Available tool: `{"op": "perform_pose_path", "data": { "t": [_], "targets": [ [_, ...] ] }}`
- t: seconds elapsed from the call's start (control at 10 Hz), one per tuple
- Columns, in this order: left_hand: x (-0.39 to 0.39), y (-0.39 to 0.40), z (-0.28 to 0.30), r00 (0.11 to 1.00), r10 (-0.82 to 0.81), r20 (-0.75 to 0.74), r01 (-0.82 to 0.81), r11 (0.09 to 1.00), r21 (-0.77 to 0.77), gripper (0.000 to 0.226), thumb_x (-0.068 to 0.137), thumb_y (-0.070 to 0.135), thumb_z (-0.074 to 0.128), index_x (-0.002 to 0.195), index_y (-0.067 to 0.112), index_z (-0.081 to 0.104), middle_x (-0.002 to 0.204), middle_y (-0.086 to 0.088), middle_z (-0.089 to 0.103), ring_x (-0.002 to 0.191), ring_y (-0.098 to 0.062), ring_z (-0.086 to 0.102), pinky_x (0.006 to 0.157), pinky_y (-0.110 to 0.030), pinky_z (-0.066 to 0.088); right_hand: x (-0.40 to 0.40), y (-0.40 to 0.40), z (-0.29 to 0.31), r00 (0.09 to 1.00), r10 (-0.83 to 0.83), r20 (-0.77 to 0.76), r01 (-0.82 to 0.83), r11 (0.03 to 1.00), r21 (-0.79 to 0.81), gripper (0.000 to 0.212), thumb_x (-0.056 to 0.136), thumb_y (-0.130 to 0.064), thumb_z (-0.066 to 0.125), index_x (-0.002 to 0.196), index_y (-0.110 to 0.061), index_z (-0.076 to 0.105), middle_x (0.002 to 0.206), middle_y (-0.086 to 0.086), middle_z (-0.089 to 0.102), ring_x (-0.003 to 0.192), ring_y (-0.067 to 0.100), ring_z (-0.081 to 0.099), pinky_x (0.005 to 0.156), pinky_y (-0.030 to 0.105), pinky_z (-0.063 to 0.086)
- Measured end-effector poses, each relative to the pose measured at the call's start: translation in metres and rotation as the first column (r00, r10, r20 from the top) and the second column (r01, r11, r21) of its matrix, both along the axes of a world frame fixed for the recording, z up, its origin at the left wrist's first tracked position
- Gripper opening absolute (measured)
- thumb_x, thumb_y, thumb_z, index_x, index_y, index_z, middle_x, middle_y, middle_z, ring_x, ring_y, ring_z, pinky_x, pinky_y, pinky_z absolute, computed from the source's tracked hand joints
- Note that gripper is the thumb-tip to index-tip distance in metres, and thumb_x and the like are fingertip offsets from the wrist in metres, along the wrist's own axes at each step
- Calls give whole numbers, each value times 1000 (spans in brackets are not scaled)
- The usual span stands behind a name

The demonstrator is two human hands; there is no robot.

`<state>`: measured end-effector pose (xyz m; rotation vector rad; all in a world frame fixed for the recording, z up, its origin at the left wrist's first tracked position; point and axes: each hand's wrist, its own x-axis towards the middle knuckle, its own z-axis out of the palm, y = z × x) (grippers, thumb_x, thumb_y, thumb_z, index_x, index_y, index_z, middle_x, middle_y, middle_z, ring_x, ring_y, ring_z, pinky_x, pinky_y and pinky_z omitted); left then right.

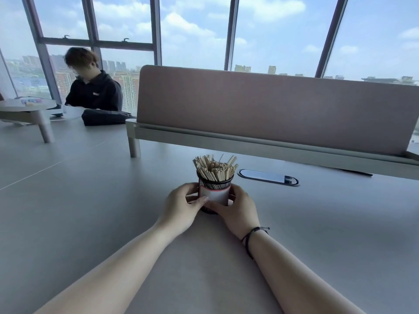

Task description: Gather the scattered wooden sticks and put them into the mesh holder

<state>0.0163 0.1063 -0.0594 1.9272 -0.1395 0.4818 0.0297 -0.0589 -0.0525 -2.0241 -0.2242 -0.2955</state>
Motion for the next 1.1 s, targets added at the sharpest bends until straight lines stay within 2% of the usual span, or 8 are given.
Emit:
{"op": "perform_pose_path", "data": {
  "t": [0.1,0.3,0.5,0.7,0.8,0.9,1.0,1.1],
  "targets": [
    [29,0,0,999,40,-9,-40,998,57,26,88,20,72,114,23,72,110,15,74,95,17,62,76,-1,42,27,5,1,1000,-23,-1,23,1000,-5,56,65,-47,86,112,-25,65,106,-11,72,96,8,67,79,26,53],
    [76,0,2,999,38,-39,-34,995,91,27,88,26,71,115,24,72,114,13,73,97,6,66,87,-14,49,75,7,-2,999,-43,9,43,999,-20,56,65,-49,84,110,-22,66,105,-8,71,97,10,66,79,26,52],
    [99,1,0,998,57,-20,-55,993,104,26,87,27,72,113,23,73,112,11,74,100,2,67,83,-12,48,97,2,-2,999,-41,22,42,997,-68,57,67,-49,84,113,-22,64,101,-11,68,93,8,63,78,26,49],
    [106,1,-1,991,120,-59,-109,981,162,24,86,33,72,107,22,74,109,8,75,100,-5,68,86,-25,52,108,3,-3,1000,-23,11,25,994,-105,60,66,-58,81,112,-22,64,105,-8,72,95,10,66,82,32,55],
    [103,-1,1,977,201,-76,-179,958,226,24,85,40,70,96,19,74,100,7,76,97,-12,68,76,-26,49,106,5,0,999,-36,7,37,990,-137,59,67,-61,78,109,-22,64,103,-7,72,94,12,66,79,32,54],
    [97,-5,6,967,242,-79,-214,940,264,27,85,41,69,84,14,71,91,2,76,92,-22,67,78,-35,54,101,6,1,998,-56,-7,54,983,-176,63,69,-63,76,113,-21,61,107,-4,71,97,16,66,78,31,51],
    [91,-6,8,963,254,-94,-229,949,216,23,86,37,71,97,17,72,103,-3,76,100,-22,68,84,-30,51,89,6,6,996,-82,-25,74,971,-228,56,74,-56,74,111,-19,54,111,1,68,102,23,63,71,30,42],
    [84,-3,8,956,271,-114,-253,956,150,36,87,36,71,114,14,69,110,-3,75,100,-17,68,85,-26,46,75,2,4,996,-83,-45,67,957,-282,54,81,-43,73,117,-13,46,124,9,63,116,30,57,75,29,37]
  ]
}}
